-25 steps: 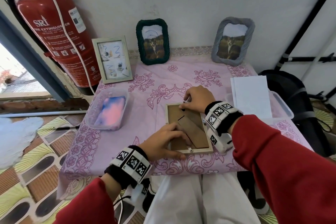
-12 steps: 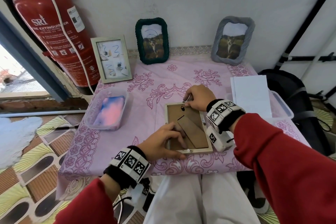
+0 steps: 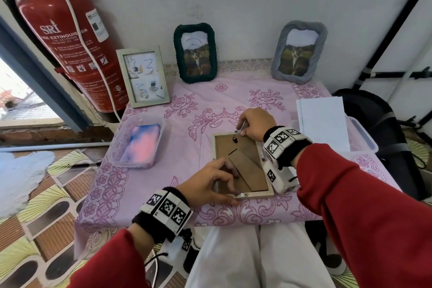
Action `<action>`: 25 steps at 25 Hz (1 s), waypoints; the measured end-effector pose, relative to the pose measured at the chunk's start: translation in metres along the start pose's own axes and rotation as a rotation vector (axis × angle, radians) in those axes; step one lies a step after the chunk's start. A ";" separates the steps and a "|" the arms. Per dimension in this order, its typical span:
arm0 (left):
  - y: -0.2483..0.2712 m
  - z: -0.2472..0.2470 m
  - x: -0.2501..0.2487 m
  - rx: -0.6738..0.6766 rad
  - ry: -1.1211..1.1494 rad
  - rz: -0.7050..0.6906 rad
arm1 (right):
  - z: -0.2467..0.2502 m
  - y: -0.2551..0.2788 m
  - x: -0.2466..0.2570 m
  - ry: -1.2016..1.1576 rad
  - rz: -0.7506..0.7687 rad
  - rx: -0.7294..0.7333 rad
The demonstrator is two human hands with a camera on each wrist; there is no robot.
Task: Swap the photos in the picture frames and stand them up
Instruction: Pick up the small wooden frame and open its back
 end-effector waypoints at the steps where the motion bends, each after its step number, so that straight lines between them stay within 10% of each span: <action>1: 0.000 0.000 -0.001 -0.003 0.000 -0.003 | 0.001 0.000 -0.001 -0.005 -0.002 -0.002; 25: 0.001 -0.002 -0.002 0.015 -0.091 -0.011 | 0.001 -0.003 0.002 0.051 -0.028 0.057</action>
Point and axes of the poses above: each hand's wrist, its own y-axis away from the middle knuckle, its own z-axis out of the back of the hand, x = y × z, the point moved 8 cm from there along -y, towards the middle knuckle, and after that the axes turned 1 degree about y, right-handed, at the moved point
